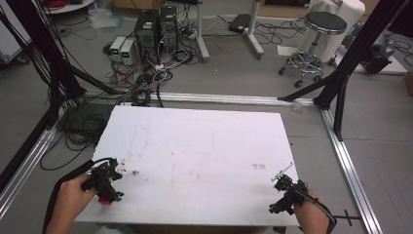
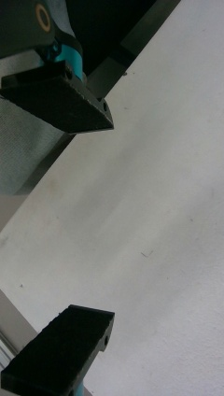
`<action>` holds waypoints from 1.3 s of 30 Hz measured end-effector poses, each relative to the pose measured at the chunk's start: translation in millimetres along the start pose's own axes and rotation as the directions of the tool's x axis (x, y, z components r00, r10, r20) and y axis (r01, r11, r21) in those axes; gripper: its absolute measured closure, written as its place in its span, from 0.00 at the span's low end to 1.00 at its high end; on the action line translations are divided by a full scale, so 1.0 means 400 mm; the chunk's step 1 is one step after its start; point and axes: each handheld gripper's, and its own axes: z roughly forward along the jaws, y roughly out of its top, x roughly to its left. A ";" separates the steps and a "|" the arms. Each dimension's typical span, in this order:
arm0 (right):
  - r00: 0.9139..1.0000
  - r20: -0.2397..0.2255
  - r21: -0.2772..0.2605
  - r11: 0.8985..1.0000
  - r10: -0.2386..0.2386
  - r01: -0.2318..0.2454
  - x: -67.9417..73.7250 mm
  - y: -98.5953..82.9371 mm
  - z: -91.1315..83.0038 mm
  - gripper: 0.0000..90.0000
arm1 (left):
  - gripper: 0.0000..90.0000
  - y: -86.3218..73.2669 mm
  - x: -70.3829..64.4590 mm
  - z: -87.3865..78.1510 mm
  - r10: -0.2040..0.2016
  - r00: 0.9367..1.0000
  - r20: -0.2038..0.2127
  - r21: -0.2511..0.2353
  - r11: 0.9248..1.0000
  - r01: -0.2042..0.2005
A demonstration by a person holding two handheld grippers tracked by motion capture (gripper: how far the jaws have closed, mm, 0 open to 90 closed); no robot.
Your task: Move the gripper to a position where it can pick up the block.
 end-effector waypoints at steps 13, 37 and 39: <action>1.000 -0.005 -0.016 1.000 -0.020 0.020 0.007 0.005 -0.008 0.08 | 0.25 -0.009 0.020 0.003 0.062 0.997 0.053 -0.018 0.998 -0.061; 1.000 -0.012 -0.002 1.000 -0.017 0.017 0.007 0.005 -0.006 0.08 | 0.25 -0.038 0.037 -0.006 0.271 0.955 0.117 0.034 0.960 -0.277; 1.000 -0.012 -0.004 1.000 -0.019 0.019 0.006 0.006 -0.007 0.08 | 0.25 -0.039 0.037 -0.005 0.277 0.954 0.119 0.035 0.959 -0.283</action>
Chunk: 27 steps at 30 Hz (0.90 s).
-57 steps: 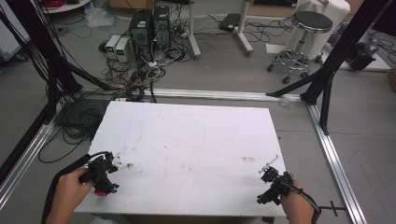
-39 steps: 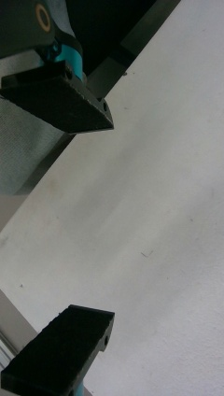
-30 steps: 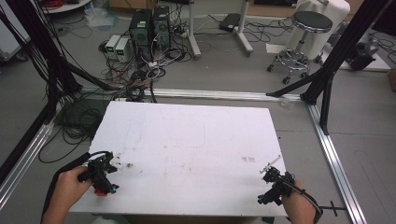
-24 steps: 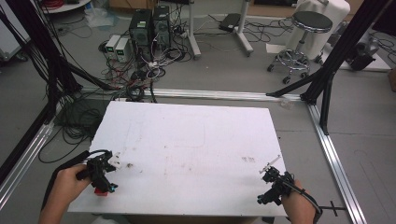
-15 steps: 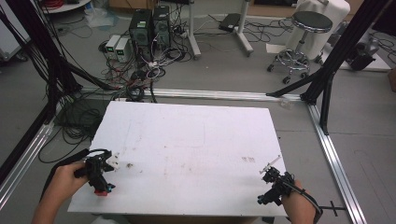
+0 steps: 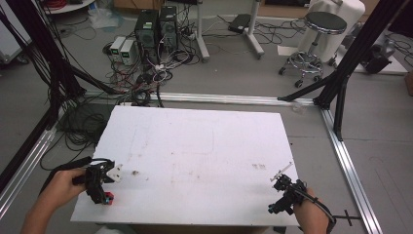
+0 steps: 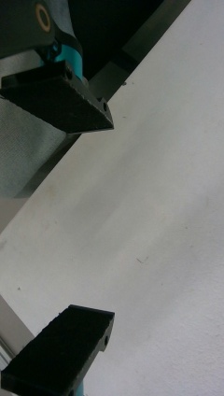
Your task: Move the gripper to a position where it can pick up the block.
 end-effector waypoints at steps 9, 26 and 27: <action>1.000 -0.002 0.005 1.000 -0.001 0.001 0.005 0.008 0.002 0.08 | 0.25 -0.025 -0.013 0.014 0.068 0.998 0.020 0.059 0.996 -0.069; 1.000 -0.002 0.008 1.000 -0.008 0.008 0.008 0.010 0.007 0.08 | 0.25 -0.050 -0.046 0.089 0.140 0.990 0.011 0.127 0.982 -0.140; 1.000 -0.002 0.005 1.000 -0.007 0.007 0.009 0.009 0.008 0.08 | 0.25 -0.048 -0.047 0.093 0.145 0.989 0.013 0.133 0.980 -0.145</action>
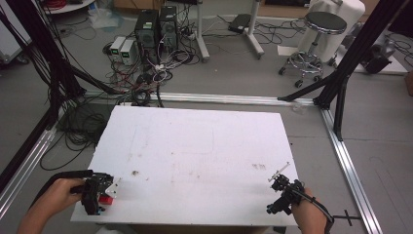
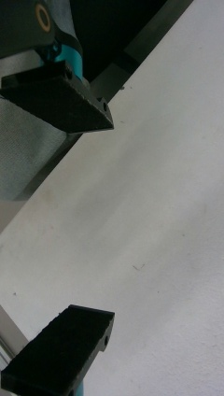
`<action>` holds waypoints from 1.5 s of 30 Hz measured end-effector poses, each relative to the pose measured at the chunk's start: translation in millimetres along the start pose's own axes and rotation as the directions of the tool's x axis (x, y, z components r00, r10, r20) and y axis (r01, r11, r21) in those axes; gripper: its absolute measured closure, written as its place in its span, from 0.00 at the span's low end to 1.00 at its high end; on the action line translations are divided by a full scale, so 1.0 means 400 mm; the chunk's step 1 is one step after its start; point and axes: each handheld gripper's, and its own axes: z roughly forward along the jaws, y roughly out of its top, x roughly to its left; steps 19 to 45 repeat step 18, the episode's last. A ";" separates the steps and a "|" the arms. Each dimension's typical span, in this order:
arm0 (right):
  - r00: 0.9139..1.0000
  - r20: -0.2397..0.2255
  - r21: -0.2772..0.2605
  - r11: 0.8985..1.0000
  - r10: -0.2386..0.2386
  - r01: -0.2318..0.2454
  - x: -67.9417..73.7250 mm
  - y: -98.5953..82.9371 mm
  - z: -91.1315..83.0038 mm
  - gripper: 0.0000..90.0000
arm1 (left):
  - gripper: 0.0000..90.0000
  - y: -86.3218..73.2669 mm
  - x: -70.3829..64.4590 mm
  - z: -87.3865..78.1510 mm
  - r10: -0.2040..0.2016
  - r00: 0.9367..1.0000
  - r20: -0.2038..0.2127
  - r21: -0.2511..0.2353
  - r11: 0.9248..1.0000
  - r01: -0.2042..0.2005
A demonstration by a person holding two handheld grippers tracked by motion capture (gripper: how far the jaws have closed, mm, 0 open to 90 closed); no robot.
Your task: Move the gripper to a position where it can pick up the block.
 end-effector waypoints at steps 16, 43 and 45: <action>1.000 -0.001 -0.002 1.000 0.005 -0.005 0.000 -0.002 -0.006 0.08 | 0.25 0.009 0.005 0.008 0.003 1.000 0.018 0.010 1.000 -0.003; 1.000 -0.001 0.000 1.000 0.007 -0.007 0.000 -0.002 -0.007 0.08 | 0.25 0.009 0.005 0.008 0.003 1.000 0.021 0.009 1.000 -0.003; 1.000 -0.001 0.000 1.000 0.007 -0.007 0.000 -0.002 -0.007 0.08 | 0.25 0.009 0.005 0.008 0.003 1.000 0.021 0.009 1.000 -0.003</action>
